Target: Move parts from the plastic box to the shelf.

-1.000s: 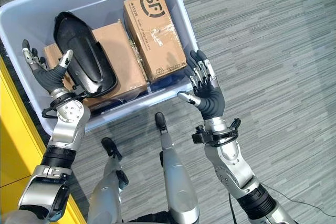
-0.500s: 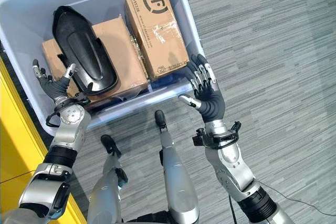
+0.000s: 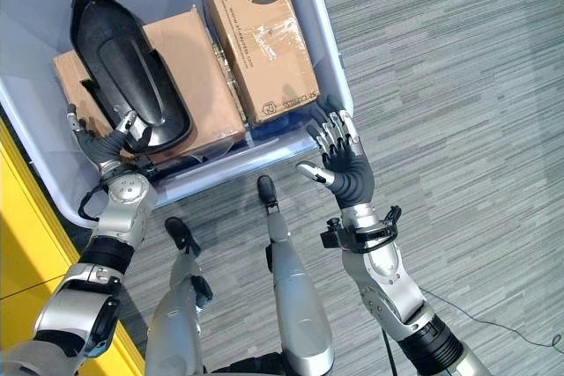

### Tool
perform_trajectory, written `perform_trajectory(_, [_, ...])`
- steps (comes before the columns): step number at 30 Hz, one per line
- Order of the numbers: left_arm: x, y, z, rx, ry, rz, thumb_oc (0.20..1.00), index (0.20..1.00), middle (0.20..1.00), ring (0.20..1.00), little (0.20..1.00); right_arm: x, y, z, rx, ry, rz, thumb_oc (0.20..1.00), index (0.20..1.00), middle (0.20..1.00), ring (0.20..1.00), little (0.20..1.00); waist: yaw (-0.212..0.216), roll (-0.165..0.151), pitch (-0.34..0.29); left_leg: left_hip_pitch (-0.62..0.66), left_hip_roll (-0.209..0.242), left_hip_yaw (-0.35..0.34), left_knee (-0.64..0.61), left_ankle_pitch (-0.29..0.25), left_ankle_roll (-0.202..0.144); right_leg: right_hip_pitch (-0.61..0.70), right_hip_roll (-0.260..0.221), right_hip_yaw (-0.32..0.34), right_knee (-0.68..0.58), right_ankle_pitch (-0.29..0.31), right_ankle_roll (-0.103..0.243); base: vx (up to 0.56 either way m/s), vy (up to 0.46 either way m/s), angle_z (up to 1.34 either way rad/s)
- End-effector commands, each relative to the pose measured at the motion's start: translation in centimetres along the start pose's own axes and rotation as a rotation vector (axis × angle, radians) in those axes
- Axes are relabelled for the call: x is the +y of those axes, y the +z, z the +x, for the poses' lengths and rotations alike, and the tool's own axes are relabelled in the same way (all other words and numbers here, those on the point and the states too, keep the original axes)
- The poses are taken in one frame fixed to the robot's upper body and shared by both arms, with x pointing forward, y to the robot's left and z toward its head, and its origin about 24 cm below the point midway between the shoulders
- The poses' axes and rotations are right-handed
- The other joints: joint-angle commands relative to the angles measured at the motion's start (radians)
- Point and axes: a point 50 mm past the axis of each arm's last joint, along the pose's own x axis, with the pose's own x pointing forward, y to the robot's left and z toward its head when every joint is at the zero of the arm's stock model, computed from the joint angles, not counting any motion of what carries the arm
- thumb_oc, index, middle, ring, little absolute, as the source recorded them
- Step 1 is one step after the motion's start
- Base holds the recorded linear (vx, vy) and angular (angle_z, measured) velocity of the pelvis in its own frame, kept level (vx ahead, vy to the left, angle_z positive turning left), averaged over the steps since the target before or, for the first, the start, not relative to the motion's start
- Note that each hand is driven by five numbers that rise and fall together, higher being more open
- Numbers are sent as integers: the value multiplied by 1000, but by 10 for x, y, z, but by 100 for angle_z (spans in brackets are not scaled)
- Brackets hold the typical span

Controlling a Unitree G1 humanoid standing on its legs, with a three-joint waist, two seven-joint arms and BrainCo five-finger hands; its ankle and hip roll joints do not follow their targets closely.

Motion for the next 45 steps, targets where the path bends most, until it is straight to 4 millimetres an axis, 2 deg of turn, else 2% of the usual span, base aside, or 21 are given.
perform_trajectory(1, [6,10,19,-52,15,68,1000,1000,1000,1000,1000,3,21,5,-142,10,39,1000,1000,1000,1000,1000,1,-58,2,61,19,-27,25,-50,-10,-30,-36,-66,140,-88,68,0,0,0])
perform_trajectory(10, [2,7,25,-41,-7,147,1000,1000,1000,1000,1000,3,21,4,-138,28,38,1000,1000,1000,1000,1000,-8,-55,2,42,19,-27,28,-50,-11,-52,-33,-64,146,-89,67,2,-2,-1])
perform_trajectory(27, [2,-14,31,123,-13,210,1000,1000,1000,1000,1000,1,20,0,-119,34,36,1000,1000,1000,1000,1000,-26,-46,2,14,15,-30,35,-53,-10,-88,-30,-57,158,-93,66,0,0,0])
perform_trajectory(33, [3,-22,33,161,-43,313,1000,1000,1000,1000,1000,1,20,-1,-115,39,38,1000,1000,1000,1000,1000,-31,-41,2,9,14,-28,34,-51,-9,-98,-29,-52,163,-92,66,0,0,0])
perform_trajectory(42, [-5,-21,33,182,-71,331,1000,1000,1000,1000,1000,1,20,0,-108,40,35,1000,1000,1000,1000,1000,-34,-31,2,5,11,-22,38,-56,-7,-107,-26,-43,165,-90,68,0,0,0])
perform_trajectory(43, [-7,-22,32,194,-81,336,448,448,448,448,448,1,20,0,-106,44,31,1000,1000,1000,1000,1000,-34,-28,2,4,10,-23,39,-57,-6,-109,-26,-43,165,-90,68,0,0,0])
perform_trajectory(44, [-7,-22,32,195,-81,334,213,213,213,213,213,1,20,0,-106,46,30,887,887,887,887,887,-35,-28,2,4,9,-23,39,-57,-6,-110,-26,-41,165,-90,68,0,0,0])
perform_trajectory(45, [-7,-22,32,196,-84,339,200,200,200,200,200,1,20,0,-106,46,30,589,589,589,589,589,-36,-28,2,4,10,-22,39,-56,-6,-110,-26,-42,165,-89,68,0,0,0])
